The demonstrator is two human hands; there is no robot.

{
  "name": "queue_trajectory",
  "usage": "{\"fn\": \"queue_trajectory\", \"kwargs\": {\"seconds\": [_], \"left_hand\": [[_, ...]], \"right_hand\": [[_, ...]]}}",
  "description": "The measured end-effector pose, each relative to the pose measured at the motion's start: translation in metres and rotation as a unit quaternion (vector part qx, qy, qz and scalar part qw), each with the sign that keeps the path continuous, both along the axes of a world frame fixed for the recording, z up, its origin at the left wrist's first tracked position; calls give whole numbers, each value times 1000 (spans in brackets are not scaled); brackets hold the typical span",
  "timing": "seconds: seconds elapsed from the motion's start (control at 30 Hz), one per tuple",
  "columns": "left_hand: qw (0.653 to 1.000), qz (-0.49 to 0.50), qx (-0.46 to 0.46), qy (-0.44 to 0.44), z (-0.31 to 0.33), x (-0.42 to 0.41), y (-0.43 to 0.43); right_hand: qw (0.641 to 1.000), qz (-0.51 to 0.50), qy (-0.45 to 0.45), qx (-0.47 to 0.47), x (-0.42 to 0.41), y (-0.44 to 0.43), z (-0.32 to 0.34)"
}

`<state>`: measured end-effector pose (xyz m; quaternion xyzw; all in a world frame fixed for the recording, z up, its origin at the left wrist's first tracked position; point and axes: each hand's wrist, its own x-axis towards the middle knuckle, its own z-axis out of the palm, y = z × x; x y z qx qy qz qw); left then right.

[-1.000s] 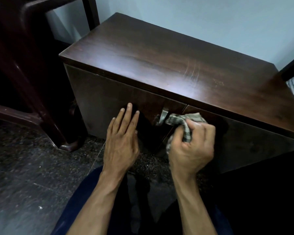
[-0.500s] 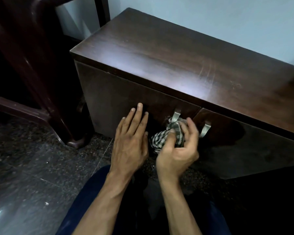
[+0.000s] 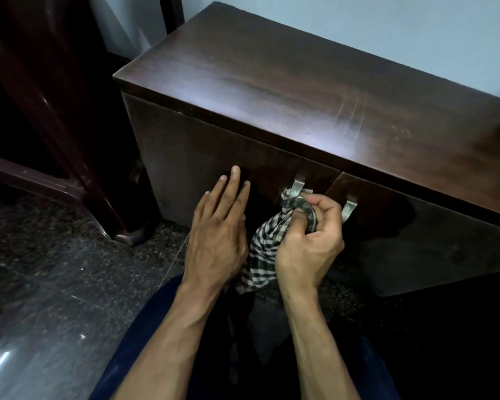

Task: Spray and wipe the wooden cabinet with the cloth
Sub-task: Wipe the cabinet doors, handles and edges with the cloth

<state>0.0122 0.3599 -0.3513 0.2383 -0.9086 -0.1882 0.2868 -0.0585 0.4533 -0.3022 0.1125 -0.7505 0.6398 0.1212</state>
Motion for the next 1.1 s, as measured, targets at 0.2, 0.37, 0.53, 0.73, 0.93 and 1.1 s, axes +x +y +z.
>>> {"fn": "queue_trajectory", "kwargs": {"seconds": [0.2,0.37,0.53,0.73,0.93,1.1], "left_hand": [[1000,2,6,3,-3,-2,2],[1000,3,5,-6,-1,1,0],[999,2,4,-32,-1,4,-3],[1000,11,1,-13,-1,5,-6],[1000,23,6,-9,-3,7,-11],[1000,15,-3,-7,-4,7,-12]], "right_hand": [[968,44,104,226,0,13,-3],[932,-1,153,329,9,2,15],[997,-18,43,68,7,5,18],[942,-6,327,82,0,4,22],[913,-10,320,252,-11,12,-27],[894,-45,368,251,-20,1,-9]]}}
